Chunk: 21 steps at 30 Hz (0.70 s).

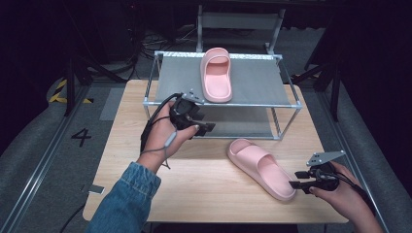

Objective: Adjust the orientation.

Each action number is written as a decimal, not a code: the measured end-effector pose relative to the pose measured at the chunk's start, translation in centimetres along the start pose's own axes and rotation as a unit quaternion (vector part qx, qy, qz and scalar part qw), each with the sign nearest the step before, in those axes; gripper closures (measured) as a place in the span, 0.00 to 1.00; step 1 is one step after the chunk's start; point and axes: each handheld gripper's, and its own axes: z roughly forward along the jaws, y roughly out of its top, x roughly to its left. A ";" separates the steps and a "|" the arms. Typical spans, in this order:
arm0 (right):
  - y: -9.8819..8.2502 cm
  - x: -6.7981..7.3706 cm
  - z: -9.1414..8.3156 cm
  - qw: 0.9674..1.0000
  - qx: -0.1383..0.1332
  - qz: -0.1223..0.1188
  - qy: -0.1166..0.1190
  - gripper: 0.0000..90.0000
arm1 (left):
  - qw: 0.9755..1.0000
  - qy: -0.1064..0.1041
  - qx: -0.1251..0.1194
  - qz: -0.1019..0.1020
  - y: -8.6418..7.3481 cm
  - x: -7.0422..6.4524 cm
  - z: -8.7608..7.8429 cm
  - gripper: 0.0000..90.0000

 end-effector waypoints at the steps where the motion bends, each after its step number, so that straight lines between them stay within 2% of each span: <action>1: 0.4 0.0 0.1 1.000 0.002 -0.003 0.000 0.60 | 1.000 -0.002 0.007 0.006 -0.4 -0.1 -0.2 0.51; 6: 2.2 0.3 0.6 1.000 0.016 -0.020 0.005 0.60 | 1.000 -0.020 0.020 0.011 -2.1 -0.5 -0.9 0.49; 13: 5.0 1.1 1.7 0.999 0.028 -0.035 0.017 0.60 | 0.999 -0.020 0.033 0.019 -4.3 -0.1 -0.8 0.43; 18: 6.0 1.6 2.5 0.998 0.034 -0.038 0.024 0.58 | 0.999 -0.021 0.043 0.018 -5.7 0.5 -0.4 0.42; 21: 6.6 1.9 3.1 0.998 0.037 -0.031 0.031 0.58 | 0.998 -0.020 0.047 0.019 -6.2 0.7 -0.3 0.41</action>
